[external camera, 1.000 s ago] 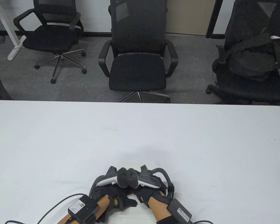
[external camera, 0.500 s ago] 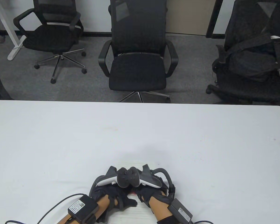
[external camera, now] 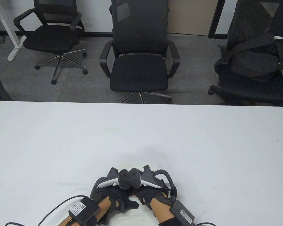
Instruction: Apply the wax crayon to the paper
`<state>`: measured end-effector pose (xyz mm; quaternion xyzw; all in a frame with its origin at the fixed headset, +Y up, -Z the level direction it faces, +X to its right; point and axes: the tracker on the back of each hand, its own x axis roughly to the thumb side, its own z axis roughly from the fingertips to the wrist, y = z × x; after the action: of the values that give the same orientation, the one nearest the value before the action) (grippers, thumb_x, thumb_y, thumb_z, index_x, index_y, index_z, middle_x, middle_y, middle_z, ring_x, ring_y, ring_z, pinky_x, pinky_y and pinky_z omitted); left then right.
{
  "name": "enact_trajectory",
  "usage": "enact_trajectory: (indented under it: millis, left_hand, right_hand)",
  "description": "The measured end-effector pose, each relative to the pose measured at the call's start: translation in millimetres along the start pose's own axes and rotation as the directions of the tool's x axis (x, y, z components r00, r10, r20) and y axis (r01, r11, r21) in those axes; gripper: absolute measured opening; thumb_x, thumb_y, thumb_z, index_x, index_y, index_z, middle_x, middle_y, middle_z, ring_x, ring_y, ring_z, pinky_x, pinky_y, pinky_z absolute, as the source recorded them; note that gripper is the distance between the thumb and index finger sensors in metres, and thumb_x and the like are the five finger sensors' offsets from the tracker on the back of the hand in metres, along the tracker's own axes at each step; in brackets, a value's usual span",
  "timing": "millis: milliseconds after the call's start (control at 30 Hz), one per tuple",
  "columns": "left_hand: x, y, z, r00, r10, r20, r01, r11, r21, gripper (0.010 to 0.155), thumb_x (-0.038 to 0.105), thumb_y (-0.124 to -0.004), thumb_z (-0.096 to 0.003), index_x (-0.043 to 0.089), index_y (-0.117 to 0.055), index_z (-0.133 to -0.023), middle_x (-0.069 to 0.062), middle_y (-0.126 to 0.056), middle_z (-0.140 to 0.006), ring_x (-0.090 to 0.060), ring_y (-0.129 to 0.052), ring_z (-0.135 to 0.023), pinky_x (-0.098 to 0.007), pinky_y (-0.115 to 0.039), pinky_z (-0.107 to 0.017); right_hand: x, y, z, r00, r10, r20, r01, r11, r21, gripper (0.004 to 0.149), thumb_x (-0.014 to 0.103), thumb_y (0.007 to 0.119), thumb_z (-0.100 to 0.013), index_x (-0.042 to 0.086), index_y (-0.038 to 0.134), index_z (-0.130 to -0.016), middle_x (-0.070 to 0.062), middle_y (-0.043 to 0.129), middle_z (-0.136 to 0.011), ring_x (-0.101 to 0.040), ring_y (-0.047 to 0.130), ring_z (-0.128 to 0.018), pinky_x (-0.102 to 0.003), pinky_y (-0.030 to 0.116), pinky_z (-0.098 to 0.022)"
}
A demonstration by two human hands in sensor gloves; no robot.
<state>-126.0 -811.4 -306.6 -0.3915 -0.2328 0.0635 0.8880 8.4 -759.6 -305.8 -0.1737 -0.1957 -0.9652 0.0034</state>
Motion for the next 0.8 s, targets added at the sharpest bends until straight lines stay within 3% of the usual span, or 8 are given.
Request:
enact_trajectory:
  millis: [167,400,533,733,800]
  left_hand:
    - [0,0,0,1.0,-0.001,-0.002,0.001,1.0,-0.001,0.102,0.081,-0.069,-0.038,0.049,0.003,-0.102,0.02,0.018,-0.104,-0.015,0.019,-0.102,-0.058,0.003,-0.07]
    - [0,0,0,1.0,-0.004,-0.005,0.004,1.0,-0.003,0.102,0.081,-0.069,-0.0378,0.049,0.004,-0.102,0.02,0.018,-0.104,-0.015,0.019,-0.102,-0.058,0.003,-0.07]
    - [0,0,0,1.0,0.001,-0.001,-0.001,1.0,-0.003,0.102,0.081,-0.069,-0.0382,0.049,0.004,-0.102,0.02,0.018,-0.104,-0.014,0.019,-0.102,-0.058,0.003,-0.07]
    - [0,0,-1,1.0,0.003,0.002,-0.003,1.0,-0.006,0.102,0.081,-0.069,-0.0381,0.049,0.004,-0.102,0.02,0.019,-0.104,-0.014,0.02,-0.102,-0.058,0.004,-0.069]
    - [0,0,-1,1.0,0.006,0.003,-0.006,1.0,-0.005,0.102,0.081,-0.069,-0.0381,0.049,0.004,-0.102,0.02,0.019,-0.104,-0.014,0.02,-0.102,-0.058,0.004,-0.069]
  right_hand:
    - [-26,-27,14,0.986,-0.168,-0.025,0.163,0.978,-0.131,0.042,0.04,0.078,-0.044,0.02,0.082,-0.081,-0.008,0.099,-0.057,-0.023,0.102,-0.039,-0.049,0.085,-0.042]
    - [-73,-55,34,0.934,-0.347,-0.087,0.324,0.924,-0.205,0.042,0.034,0.079,-0.043,0.024,0.083,-0.084,-0.011,0.095,-0.069,-0.028,0.1,-0.052,-0.053,0.082,-0.049]
    - [-87,-45,62,0.97,-0.193,-0.146,0.144,0.945,-0.294,0.044,0.033,0.079,-0.043,0.025,0.081,-0.086,-0.01,0.093,-0.075,-0.028,0.1,-0.059,-0.053,0.081,-0.053]
    - [-95,-2,84,0.988,-0.033,-0.15,-0.038,0.893,-0.448,0.048,0.035,0.079,-0.043,0.019,0.078,-0.088,-0.008,0.094,-0.079,-0.026,0.102,-0.067,-0.05,0.084,-0.056]
    - [-93,12,83,0.98,0.084,-0.178,-0.157,0.879,-0.45,0.048,0.036,0.078,-0.043,0.02,0.077,-0.088,-0.008,0.093,-0.08,-0.026,0.102,-0.069,-0.049,0.084,-0.057]
